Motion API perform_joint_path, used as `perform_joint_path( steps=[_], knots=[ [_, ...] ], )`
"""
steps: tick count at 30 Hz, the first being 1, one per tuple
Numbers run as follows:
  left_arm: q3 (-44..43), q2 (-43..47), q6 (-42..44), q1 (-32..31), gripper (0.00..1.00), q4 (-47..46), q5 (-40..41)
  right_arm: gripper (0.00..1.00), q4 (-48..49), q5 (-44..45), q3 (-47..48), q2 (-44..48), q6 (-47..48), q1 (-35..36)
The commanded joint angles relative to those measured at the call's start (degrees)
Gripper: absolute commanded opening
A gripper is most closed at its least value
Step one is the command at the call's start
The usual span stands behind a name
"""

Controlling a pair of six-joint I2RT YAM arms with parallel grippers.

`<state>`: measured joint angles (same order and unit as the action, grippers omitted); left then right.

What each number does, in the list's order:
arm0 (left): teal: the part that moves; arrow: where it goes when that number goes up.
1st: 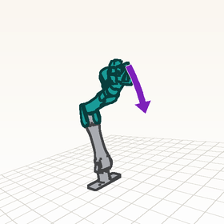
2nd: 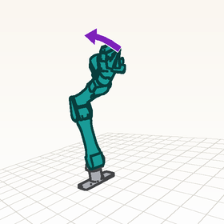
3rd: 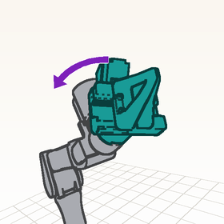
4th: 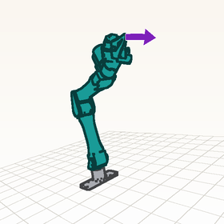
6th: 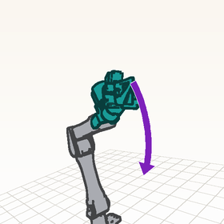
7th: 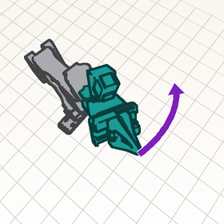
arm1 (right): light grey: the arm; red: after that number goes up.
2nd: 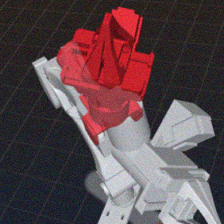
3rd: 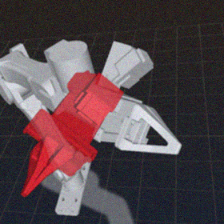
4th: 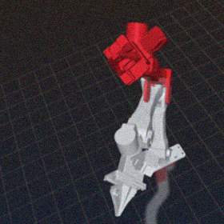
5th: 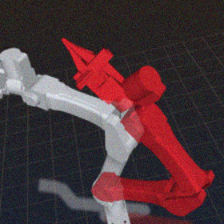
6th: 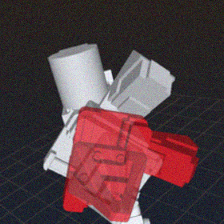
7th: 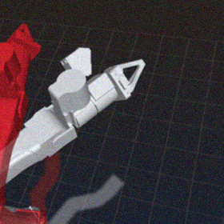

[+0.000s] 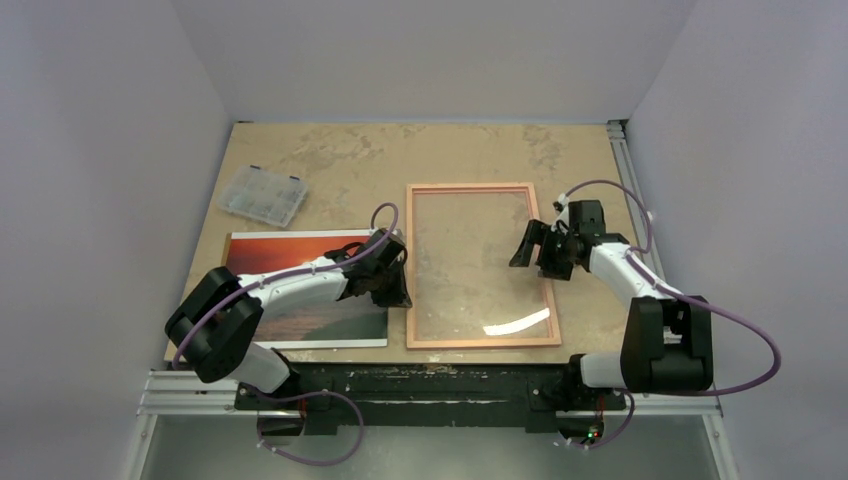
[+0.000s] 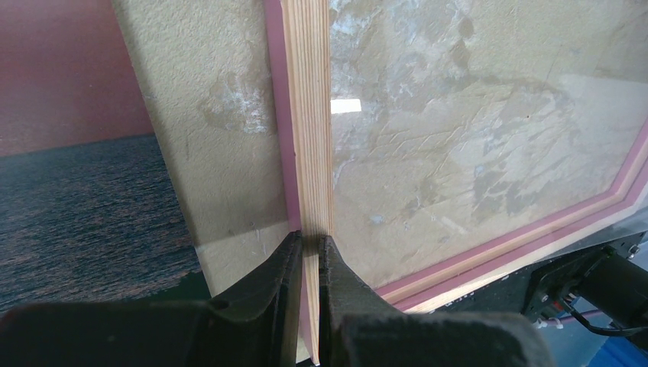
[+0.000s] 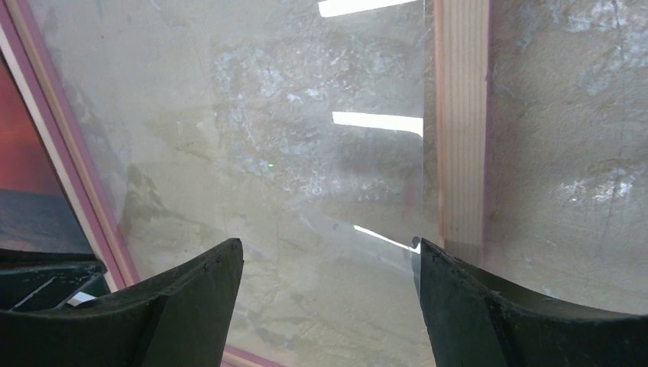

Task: Put the photo into the frame
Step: Place the photo frame item in the photo frame.

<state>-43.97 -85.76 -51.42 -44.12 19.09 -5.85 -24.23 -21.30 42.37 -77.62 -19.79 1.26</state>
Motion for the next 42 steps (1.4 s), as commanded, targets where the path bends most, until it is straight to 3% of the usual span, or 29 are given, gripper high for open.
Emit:
perform_joint_path(
  steps=[1, 29, 42],
  knots=[
    [2.74, -5.59, 0.54, -3.21, 0.0, 0.06, 0.84, 0.8, -0.41, 3.97, -0.47, 1.76, 0.73, 0.63],
    [0.77, -2.66, 0.47, -3.39, 0.0, -0.25, -0.27, 0.86, -3.77, 10.42, 0.67, 9.09, -0.54, 2.07],
    [1.92, 6.04, 0.04, -2.88, 0.47, -5.71, -2.2, 0.89, -1.81, 7.94, 0.63, 9.08, -1.17, 2.02]
  ],
)
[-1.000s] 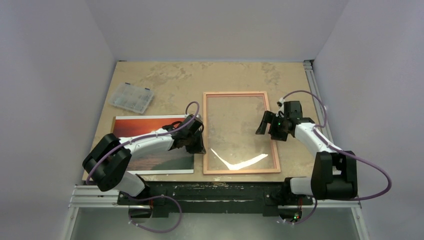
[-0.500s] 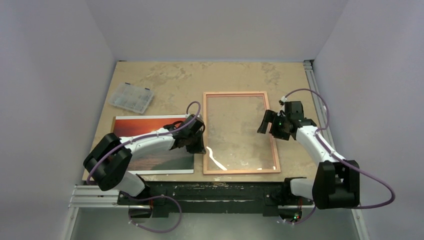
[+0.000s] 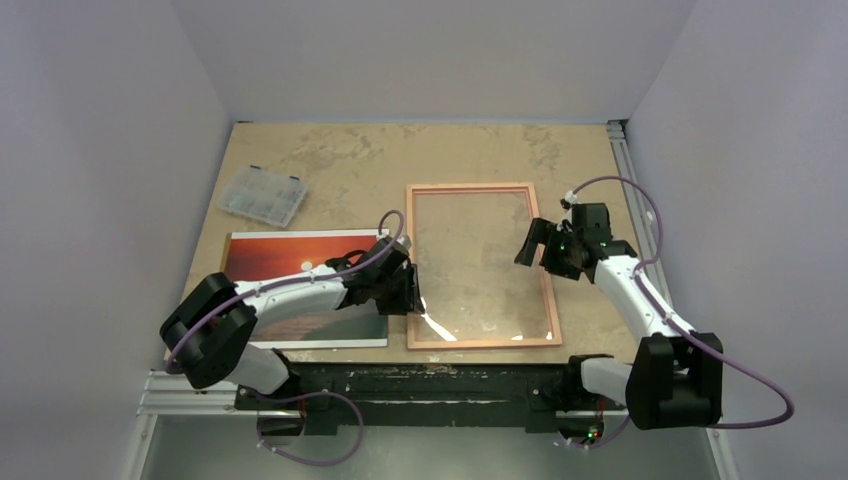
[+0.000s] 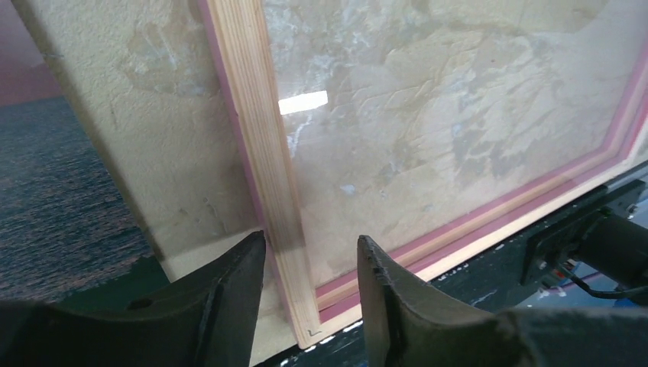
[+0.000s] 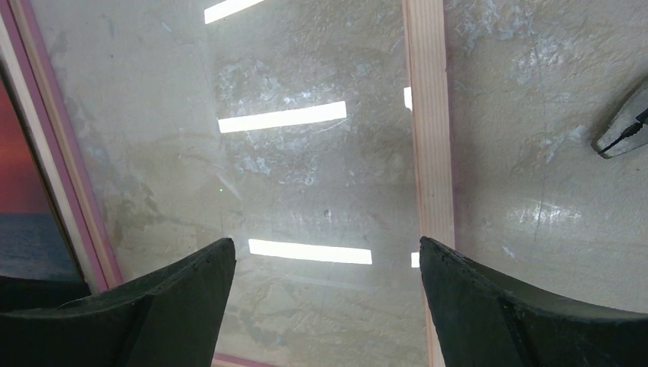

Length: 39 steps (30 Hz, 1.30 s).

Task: Put the photo into the frame
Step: Place the photo frame item in the photo frame, then move the photo frame to the center of the board.

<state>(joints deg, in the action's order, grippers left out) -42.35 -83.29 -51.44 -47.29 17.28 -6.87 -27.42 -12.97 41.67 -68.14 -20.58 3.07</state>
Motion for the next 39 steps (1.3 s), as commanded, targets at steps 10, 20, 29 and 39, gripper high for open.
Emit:
perform_joint_path(
  steps=[10, 20, 29, 39],
  knots=[
    [2.7, 6.23, -0.05, 4.13, 0.54, -4.55, -2.11, 0.91, 3.77, -2.6, 5.58, -8.44, -1.04, 0.46],
    [3.7, 5.02, 0.09, 4.44, 0.53, -5.09, -2.44, 0.91, 3.07, 5.89, 8.91, -16.13, -1.24, 6.66],
    [4.05, 5.7, 0.12, 4.53, 0.53, -4.29, -1.72, 0.93, 3.18, 14.57, 7.38, -17.35, -1.48, 9.51],
    [2.82, 5.98, 1.02, 4.52, 0.53, -2.0, 0.18, 0.94, 2.18, 13.14, 7.82, -12.84, -1.78, 9.94]
  ],
)
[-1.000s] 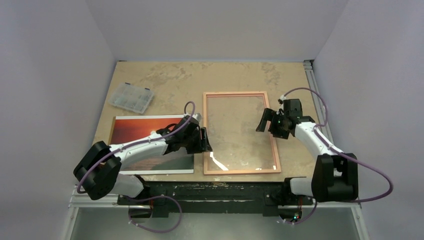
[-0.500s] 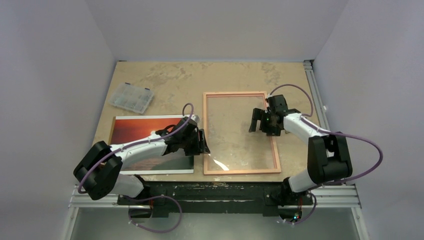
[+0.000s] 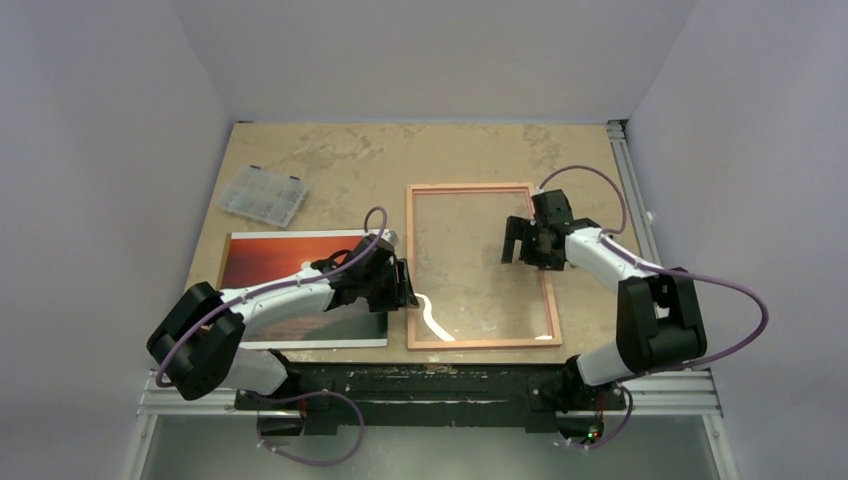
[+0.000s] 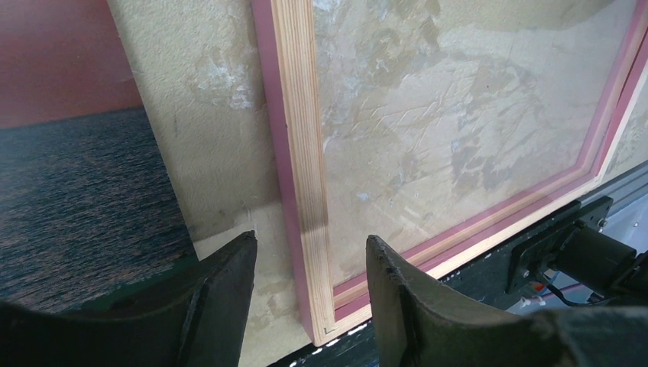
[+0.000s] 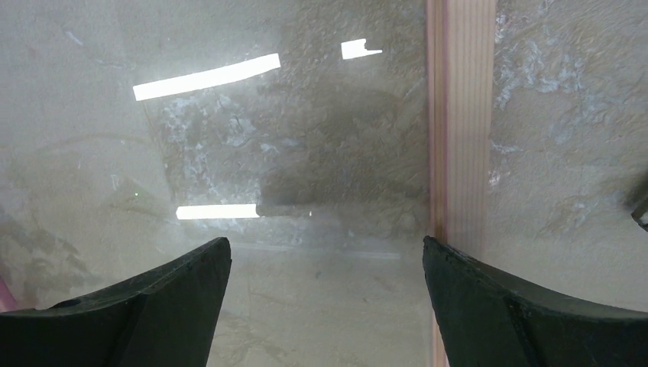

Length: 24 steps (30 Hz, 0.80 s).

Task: Put the photo into the frame
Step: Move the photo frame to the center of the board.

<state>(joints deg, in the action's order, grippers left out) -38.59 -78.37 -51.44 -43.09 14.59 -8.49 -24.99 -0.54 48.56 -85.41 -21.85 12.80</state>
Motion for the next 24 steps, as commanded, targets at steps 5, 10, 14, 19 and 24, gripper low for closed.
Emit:
perform_joint_path(
  steps=[5, 10, 14, 19, 24],
  knots=[
    [-3.1, 1.22, 2.28, 0.33, 0.49, 3.37, 4.7, 0.95, -1.38, -5.78, 1.7, 10.41, -2.54, 0.11],
    [-5.92, -0.9, 3.77, 0.38, 0.41, 4.89, 6.62, 0.96, -2.07, -10.63, 1.01, 16.0, -5.53, -0.01],
    [-8.22, -4.57, 5.02, 0.37, 0.37, 4.66, 6.2, 0.96, -2.11, -14.73, -0.27, 18.85, -7.63, -0.11],
    [-11.52, -8.55, 5.74, 0.38, 0.34, 6.15, 6.73, 0.96, -2.47, -18.5, -1.59, 21.25, -9.1, -0.39],
    [-13.42, -11.6, 6.45, 0.38, 0.31, 7.8, 8.28, 0.96, -2.71, -19.25, -2.19, 23.48, -9.85, -0.62]
  ],
)
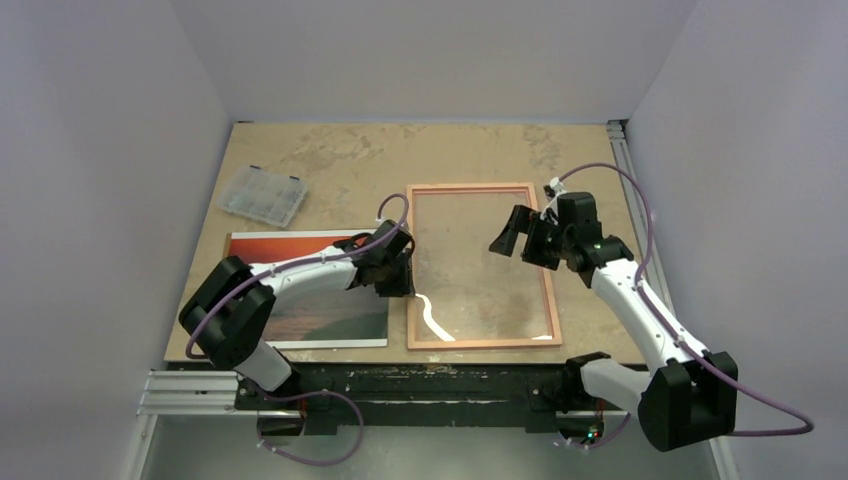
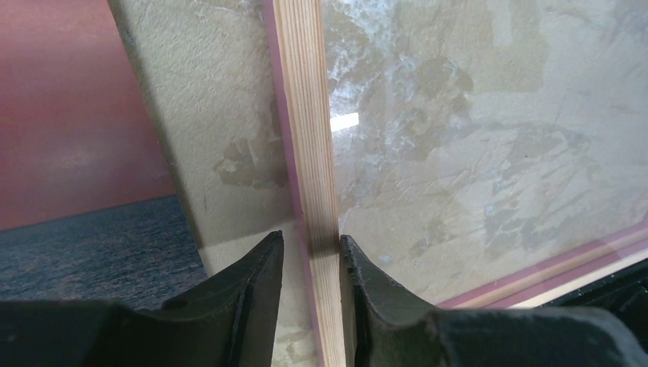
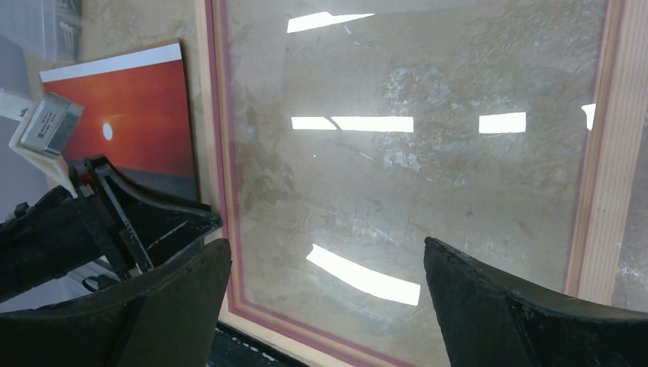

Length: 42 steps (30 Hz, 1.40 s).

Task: Put the photo into the frame
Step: Move the photo frame to the center of the board.

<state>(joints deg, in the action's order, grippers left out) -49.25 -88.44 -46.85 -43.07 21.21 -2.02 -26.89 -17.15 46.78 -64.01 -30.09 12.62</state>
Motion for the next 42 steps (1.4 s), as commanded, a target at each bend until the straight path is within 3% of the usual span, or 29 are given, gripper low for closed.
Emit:
perform_joint_path(
  steps=[1, 7, 15, 42],
  knots=[
    [-2.86, -1.9, 1.99, 0.35, 0.3, 0.9, 1.59, 0.96, -1.03, -2.62, -0.34, 2.2, -1.65, -0.49],
    [-3.08, -3.47, 1.75, 0.31, 0.22, -0.89, 0.48, 0.95, -1.49, -2.35, -0.18, 2.31, -1.29, -0.76],
    [-6.53, -6.62, 0.41, 0.41, 0.0, -1.27, -0.22, 0.95, -1.51, -2.8, -0.8, 2.65, -1.29, -1.17],
    [-17.8, -17.69, -3.93, 2.46, 0.0, -1.38, -3.34, 0.95, -0.31, -4.0, -2.86, 2.57, -1.47, -1.4]
  ],
)
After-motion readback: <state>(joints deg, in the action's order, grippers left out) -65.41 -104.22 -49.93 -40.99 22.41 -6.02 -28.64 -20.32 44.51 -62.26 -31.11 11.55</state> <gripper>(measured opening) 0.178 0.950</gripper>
